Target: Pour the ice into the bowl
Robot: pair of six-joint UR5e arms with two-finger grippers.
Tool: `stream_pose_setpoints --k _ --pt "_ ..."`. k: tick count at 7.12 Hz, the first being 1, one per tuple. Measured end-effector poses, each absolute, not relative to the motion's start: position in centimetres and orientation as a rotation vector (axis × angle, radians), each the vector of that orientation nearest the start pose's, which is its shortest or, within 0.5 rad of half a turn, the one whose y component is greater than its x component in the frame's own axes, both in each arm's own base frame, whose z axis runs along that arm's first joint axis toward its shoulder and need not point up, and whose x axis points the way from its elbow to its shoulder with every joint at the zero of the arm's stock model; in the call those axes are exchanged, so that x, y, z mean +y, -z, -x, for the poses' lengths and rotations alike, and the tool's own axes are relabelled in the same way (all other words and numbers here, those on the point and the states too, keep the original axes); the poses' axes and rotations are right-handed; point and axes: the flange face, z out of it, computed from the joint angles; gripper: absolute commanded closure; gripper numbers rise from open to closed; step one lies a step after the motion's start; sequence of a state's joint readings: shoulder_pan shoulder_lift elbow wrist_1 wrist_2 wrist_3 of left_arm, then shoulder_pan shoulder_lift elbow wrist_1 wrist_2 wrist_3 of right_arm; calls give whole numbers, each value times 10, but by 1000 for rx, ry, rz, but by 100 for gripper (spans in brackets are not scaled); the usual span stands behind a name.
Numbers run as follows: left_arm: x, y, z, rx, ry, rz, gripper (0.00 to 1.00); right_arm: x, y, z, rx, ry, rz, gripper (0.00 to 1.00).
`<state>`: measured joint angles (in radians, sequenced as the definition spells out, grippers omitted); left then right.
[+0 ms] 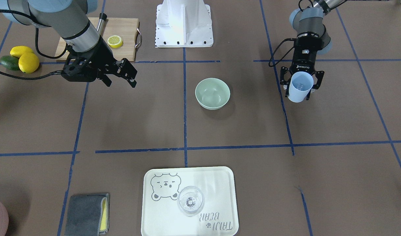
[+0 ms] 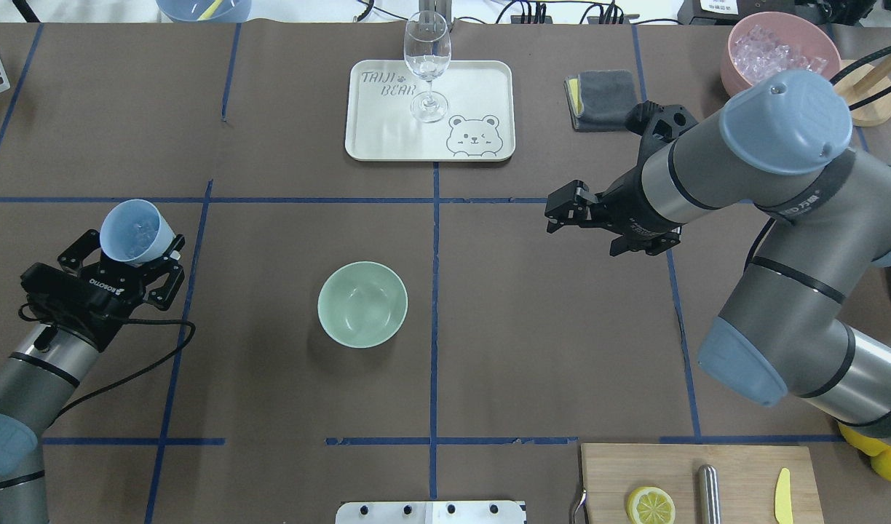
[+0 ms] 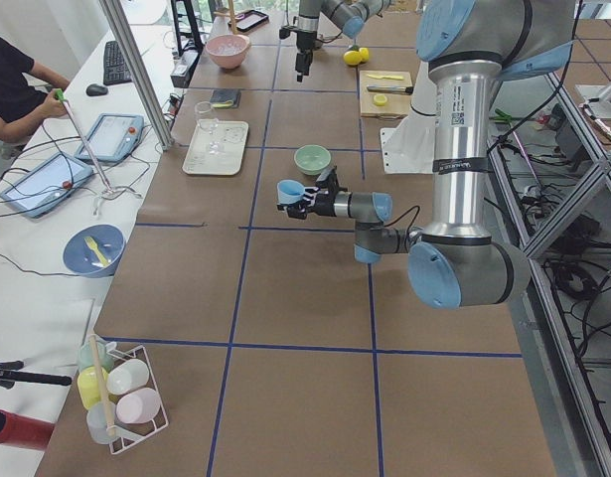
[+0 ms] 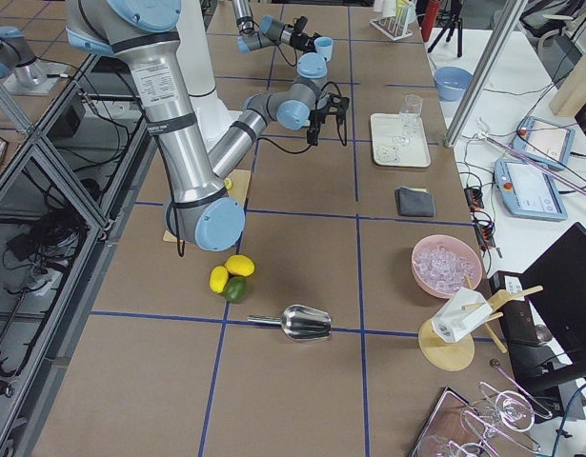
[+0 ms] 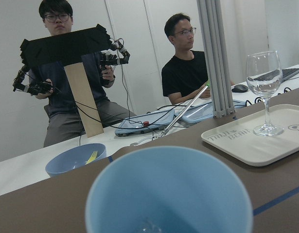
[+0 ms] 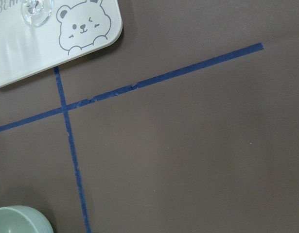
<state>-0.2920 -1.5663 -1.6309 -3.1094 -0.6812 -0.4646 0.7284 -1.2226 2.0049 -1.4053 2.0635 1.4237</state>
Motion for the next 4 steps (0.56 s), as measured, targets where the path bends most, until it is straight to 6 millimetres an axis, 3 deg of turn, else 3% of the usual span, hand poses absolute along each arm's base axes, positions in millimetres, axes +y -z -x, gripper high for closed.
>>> stream_pose_setpoints --k 2,3,4 --pt "-319 -425 -412 675 -3 -1436 100 -438 -273 337 -1011 -325 10 0" --pt "-315 -400 -434 643 -54 -1445 100 -443 -284 326 -995 -342 6 0" --pt "-316 -388 -448 552 -104 -1449 100 -447 -296 316 -977 -357 2 0"
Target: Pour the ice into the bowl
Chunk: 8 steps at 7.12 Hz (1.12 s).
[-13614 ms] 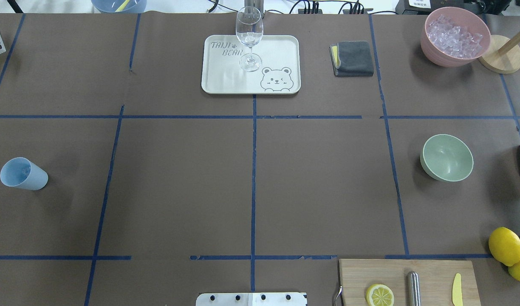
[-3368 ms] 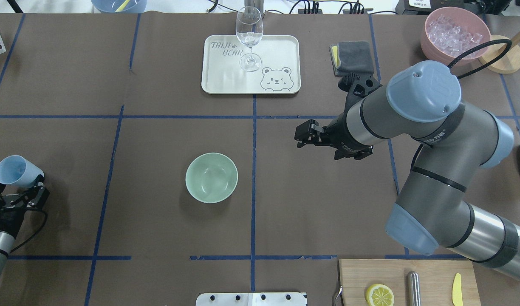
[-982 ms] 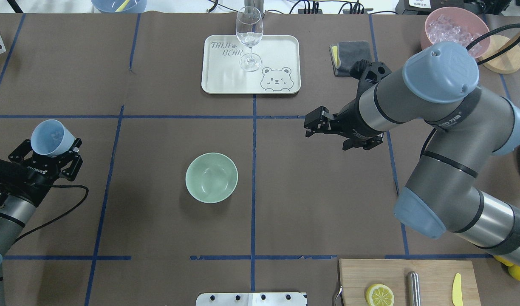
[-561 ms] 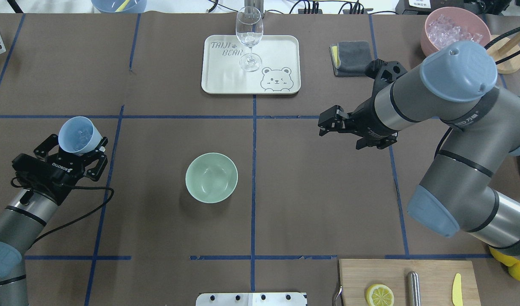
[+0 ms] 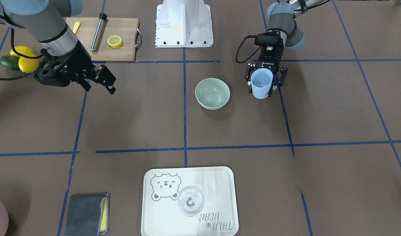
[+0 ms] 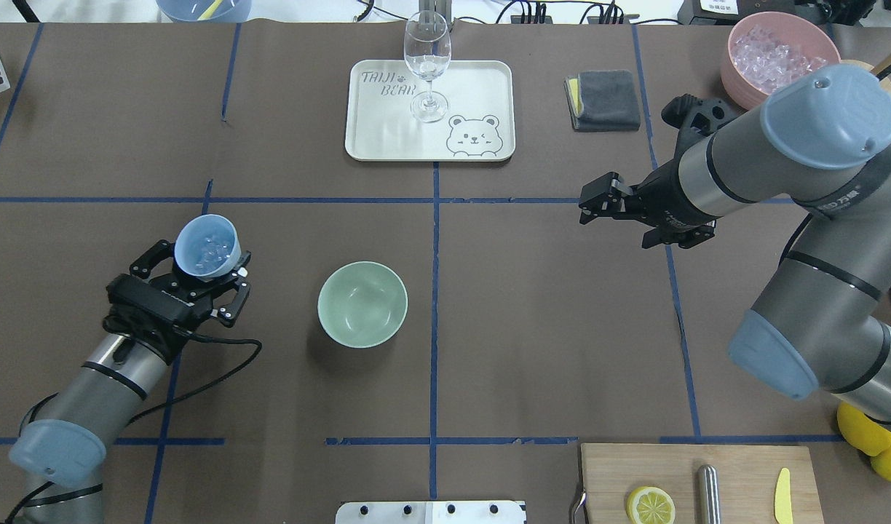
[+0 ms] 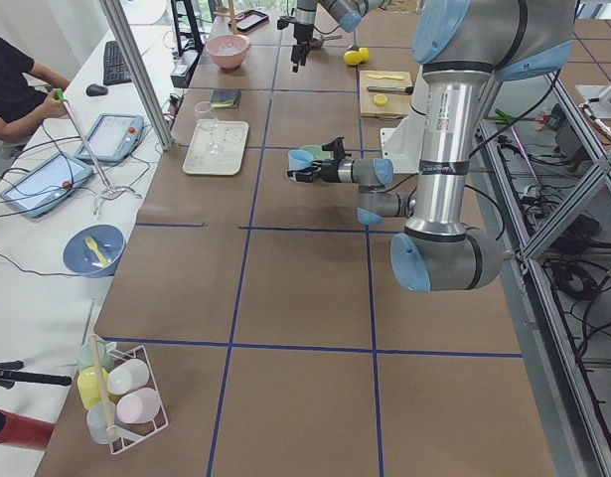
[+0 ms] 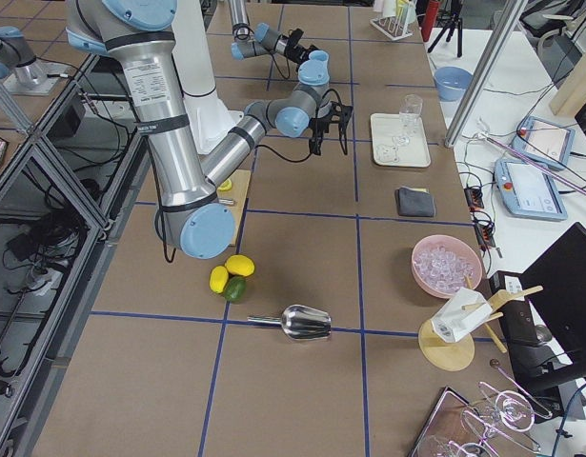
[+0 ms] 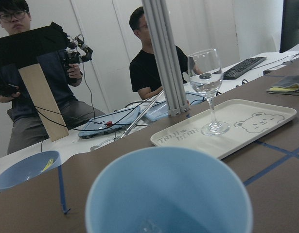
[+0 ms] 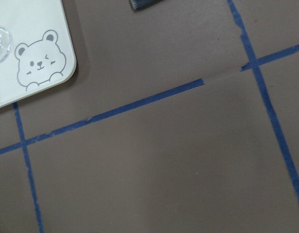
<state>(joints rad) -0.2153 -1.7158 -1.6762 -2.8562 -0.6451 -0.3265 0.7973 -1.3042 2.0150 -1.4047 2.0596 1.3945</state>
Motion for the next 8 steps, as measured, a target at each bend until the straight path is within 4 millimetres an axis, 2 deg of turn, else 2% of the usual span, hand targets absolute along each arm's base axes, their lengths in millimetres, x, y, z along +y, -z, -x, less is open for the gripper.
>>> stream_pose_setpoints --k 2,4,8 --pt "-319 -375 -458 229 -287 -1488 100 -451 -314 303 -948 -371 -3 0" --pt "-313 -359 -471 42 -466 -1513 100 -451 -325 297 -932 -382 1 0" --pt "-304 -325 -502 -275 -807 -1471 100 -452 -332 291 -923 -393 4 0"
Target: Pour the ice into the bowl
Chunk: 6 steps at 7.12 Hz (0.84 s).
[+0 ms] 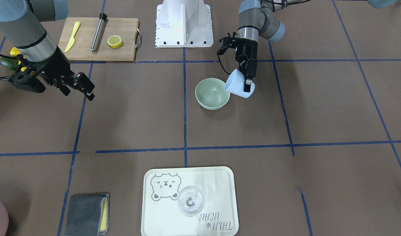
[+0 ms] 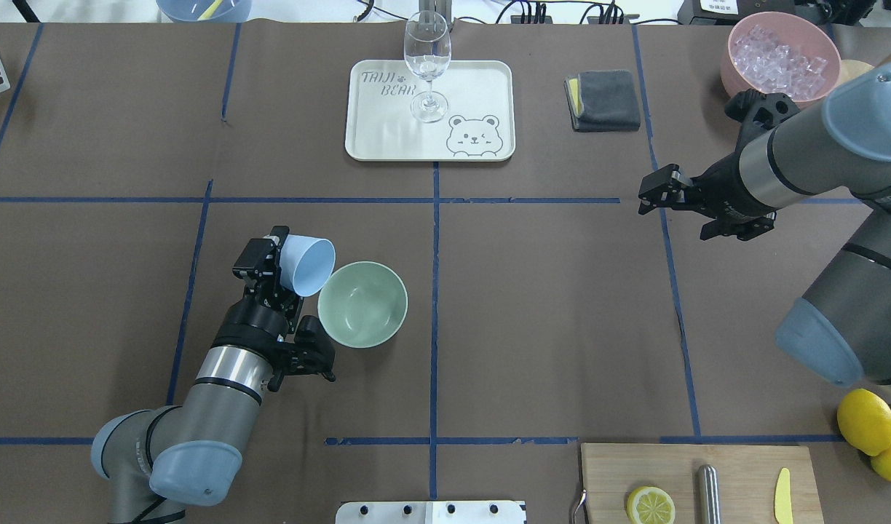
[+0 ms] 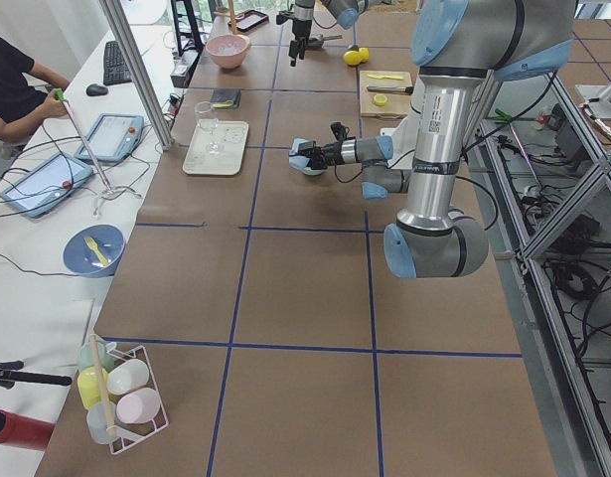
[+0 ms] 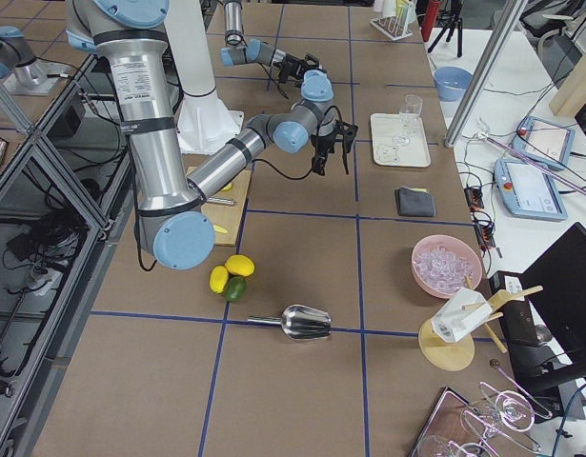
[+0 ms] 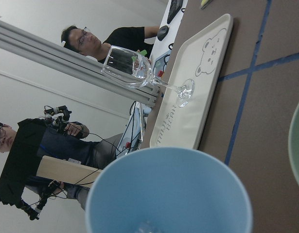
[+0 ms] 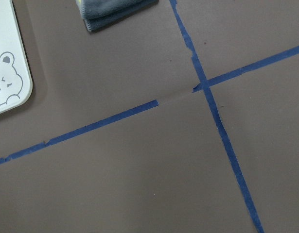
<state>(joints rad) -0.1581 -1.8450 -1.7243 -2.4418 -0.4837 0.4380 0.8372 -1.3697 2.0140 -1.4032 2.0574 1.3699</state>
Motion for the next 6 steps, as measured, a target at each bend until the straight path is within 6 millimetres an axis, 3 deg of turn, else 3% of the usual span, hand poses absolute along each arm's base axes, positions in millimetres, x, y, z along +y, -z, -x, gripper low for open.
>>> stream_pose_setpoints --k 6 --pt "-285 -306 -543 -671 -1288 -1275 100 -449 -349 286 -896 -408 16 0"
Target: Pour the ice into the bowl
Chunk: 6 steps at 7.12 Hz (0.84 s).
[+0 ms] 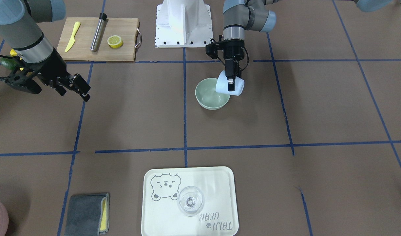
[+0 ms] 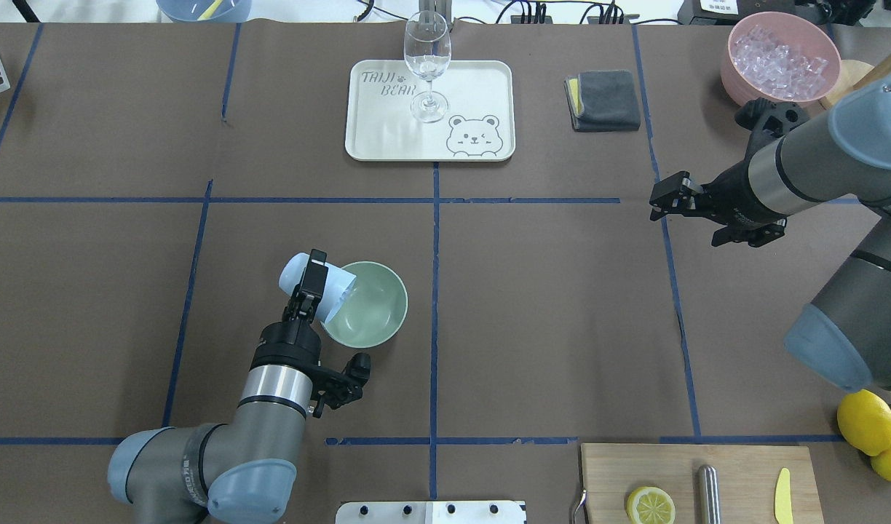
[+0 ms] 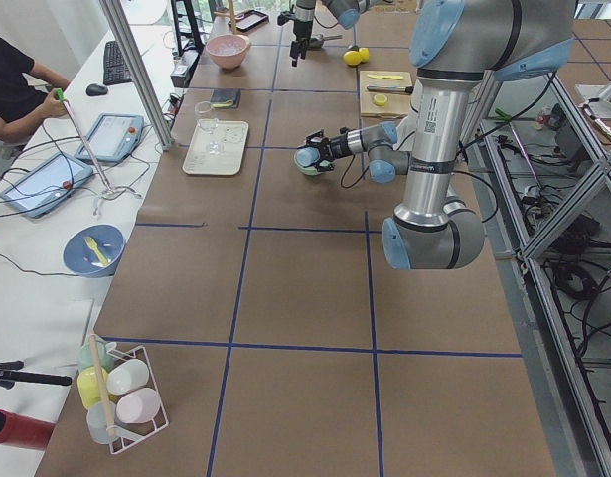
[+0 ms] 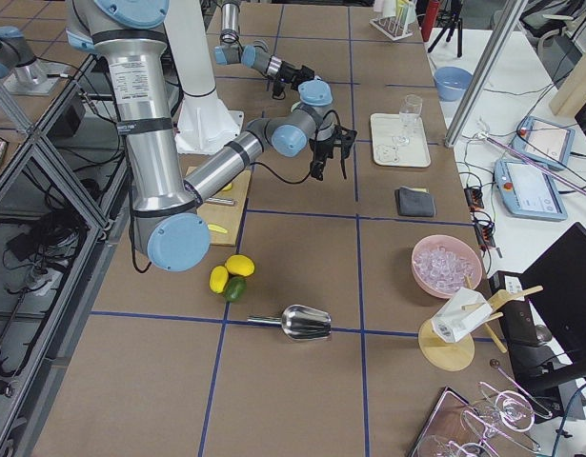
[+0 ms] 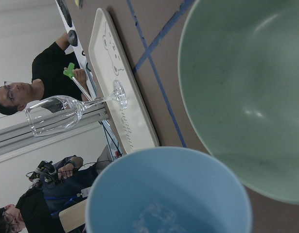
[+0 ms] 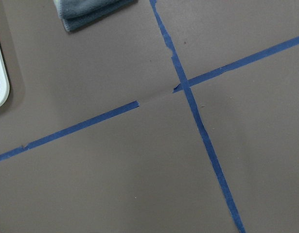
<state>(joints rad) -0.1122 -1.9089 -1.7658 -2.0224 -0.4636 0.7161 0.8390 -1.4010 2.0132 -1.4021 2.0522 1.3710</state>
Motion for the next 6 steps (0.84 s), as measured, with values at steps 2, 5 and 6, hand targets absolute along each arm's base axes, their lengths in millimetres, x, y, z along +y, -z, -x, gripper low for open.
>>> stream_pose_setpoints --k 2,5,6 --pt "-280 -310 -549 -785 -1354 -1230 100 -449 -353 284 -890 -415 22 0" --pt "-276 -313 -551 -859 -1387 -1209 100 -449 -355 281 -889 -421 25 0" --pt "-276 -311 -549 -864 -1389 -1209 100 -450 -354 281 -891 -421 23 0"
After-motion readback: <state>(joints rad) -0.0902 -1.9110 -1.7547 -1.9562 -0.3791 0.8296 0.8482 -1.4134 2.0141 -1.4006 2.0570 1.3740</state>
